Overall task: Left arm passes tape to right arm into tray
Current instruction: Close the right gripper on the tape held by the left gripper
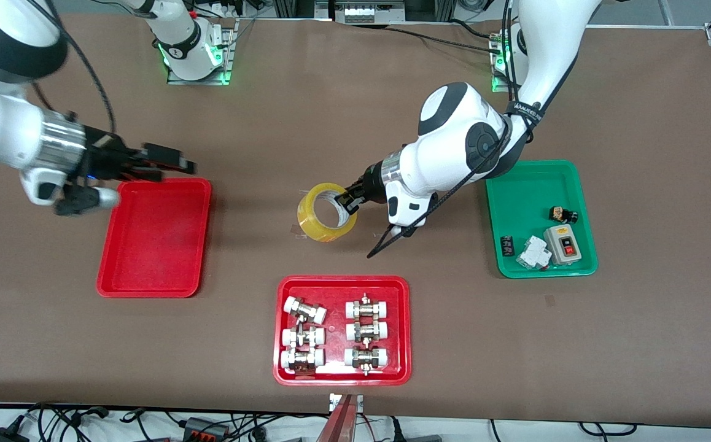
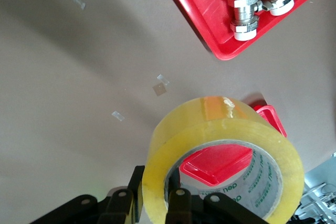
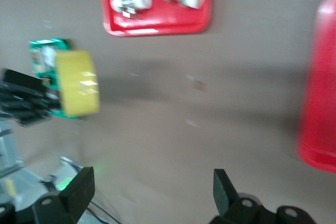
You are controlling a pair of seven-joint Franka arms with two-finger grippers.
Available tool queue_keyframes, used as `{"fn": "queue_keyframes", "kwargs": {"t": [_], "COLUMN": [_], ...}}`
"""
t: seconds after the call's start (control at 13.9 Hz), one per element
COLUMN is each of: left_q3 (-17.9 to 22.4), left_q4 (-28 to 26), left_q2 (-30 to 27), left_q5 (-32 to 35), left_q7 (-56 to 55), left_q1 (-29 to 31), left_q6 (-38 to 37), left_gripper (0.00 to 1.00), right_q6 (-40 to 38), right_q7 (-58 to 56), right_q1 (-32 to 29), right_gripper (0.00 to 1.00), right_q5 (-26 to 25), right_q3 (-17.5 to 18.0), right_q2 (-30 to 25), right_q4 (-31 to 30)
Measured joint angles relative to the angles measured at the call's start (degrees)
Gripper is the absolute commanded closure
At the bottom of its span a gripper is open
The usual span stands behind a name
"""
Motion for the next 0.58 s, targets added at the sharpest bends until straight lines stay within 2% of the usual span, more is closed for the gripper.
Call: {"fn": "queue_keyframes", "kwargs": {"t": [0.07,0.22,0.36,0.58], "left_q3": [-0.05,-0.09,-0.1,-0.06], "left_q4": [0.02,0.0,-0.03,-0.02], "left_q2": [0.26,1.03,2.02,2.97], "left_q5": [-0.58,-3.61,-7.96,-8.94], "left_q7": [-0.21,-1.72,-2.09,-2.2], "left_q1": [-0.61,-3.01,-5.1,-5.62], "left_q6": [1.94,11.03,17.67,19.04], "left_gripper": [1.0,1.0,1.0,1.0], "right_q6": [2.75,7.33,10.83,13.78], "right_q7": [0.0,0.0,0.0,0.0], "right_q1": [1.53,4.08,5.69,7.25], "right_gripper": [0.0,0.0,0.0,0.0], "right_q5": [3.25,8.47,10.82,12.77], "right_q3": [0.08,0.14,0.13,0.13], "right_q2": [1.64,5.52,9.24,12.84], "right_q4": [0.3,2.15,4.56,6.95]}}
